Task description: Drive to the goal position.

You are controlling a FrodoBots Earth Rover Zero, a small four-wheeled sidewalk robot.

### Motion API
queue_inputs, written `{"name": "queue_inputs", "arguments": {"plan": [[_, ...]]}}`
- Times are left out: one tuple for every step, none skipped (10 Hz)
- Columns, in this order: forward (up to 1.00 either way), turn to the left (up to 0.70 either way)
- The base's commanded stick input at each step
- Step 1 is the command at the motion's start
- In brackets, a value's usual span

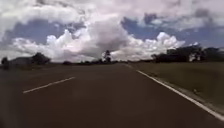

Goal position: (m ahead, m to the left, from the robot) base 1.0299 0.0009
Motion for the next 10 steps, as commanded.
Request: {"name": "queue_inputs", "arguments": {"plan": [[1.00,-0.15],[1.00,-0.19],[1.00,-0.19],[1.00,-0.15],[1.00,-0.10],[1.00,-0.06],[1.00,-0.02],[1.00,0.00],[1.00,0.00],[1.00,-0.07]]}}
